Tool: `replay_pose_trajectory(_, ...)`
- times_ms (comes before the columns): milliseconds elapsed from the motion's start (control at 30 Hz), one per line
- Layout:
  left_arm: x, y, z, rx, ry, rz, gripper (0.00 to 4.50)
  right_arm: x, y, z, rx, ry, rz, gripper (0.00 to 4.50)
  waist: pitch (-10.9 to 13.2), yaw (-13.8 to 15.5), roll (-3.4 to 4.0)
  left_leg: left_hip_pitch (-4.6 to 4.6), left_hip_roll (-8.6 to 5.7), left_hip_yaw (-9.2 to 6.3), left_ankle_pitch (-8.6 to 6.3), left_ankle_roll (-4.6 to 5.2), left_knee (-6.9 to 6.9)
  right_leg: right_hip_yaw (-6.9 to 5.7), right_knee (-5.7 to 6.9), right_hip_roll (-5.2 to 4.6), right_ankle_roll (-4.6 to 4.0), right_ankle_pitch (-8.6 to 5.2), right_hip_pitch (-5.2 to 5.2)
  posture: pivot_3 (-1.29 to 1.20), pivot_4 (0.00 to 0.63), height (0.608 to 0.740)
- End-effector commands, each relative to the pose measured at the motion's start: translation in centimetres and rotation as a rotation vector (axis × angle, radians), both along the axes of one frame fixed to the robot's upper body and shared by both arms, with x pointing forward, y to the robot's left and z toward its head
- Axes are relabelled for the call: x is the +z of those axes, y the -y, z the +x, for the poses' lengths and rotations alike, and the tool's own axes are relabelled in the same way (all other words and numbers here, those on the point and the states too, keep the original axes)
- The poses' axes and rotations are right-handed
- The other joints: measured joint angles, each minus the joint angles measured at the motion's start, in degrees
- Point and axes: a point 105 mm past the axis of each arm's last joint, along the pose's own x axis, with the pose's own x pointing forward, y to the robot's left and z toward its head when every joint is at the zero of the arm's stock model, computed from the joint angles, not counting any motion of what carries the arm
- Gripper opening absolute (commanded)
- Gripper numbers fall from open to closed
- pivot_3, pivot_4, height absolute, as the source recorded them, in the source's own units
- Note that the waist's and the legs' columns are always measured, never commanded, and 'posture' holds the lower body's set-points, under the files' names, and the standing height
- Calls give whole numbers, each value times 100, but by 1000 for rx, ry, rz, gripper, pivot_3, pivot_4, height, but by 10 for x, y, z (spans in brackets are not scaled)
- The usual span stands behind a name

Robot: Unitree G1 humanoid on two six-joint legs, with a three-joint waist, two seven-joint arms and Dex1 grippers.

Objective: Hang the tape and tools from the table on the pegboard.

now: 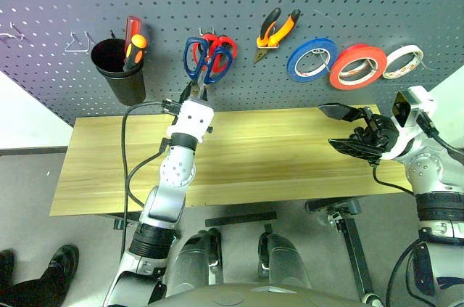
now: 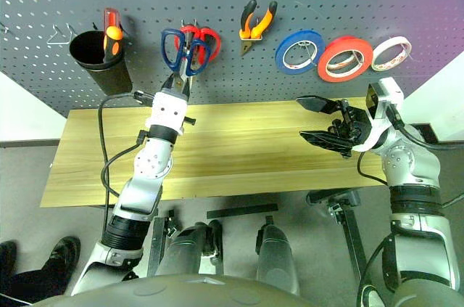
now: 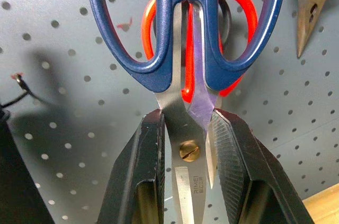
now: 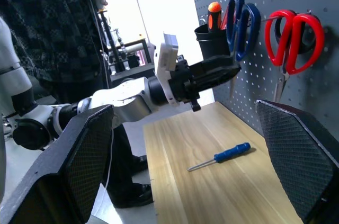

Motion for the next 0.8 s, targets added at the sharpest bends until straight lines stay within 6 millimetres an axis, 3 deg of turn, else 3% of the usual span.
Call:
replay_pose_trajectory(33, 18, 7, -4, -36, 67, -18, 974, 11, 2, -5, 21, 34, -3, 4500, 0, 1, 0, 0, 0, 0, 0, 0, 0, 0, 0, 0, 0, 0, 0, -238, 213, 740)
replay_pose_trajectory(333, 10, 5, 3, -8, 31, -13, 974, 10, 2, -4, 25, 24, -9, 4500, 0, 0, 0, 0, 0, 1, 0, 3, 0, 0, -1, -1, 0, 1, 1, -238, 214, 740)
replay_pose_trajectory(800, 35, 5, -16, -39, 163, -43, 974, 8, 3, -2, 15, 23, -24, 4500, 0, -1, 0, 0, 0, 2, -2, 3, 0, 0, -3, -3, 0, 1, 0, -235, 212, 740)
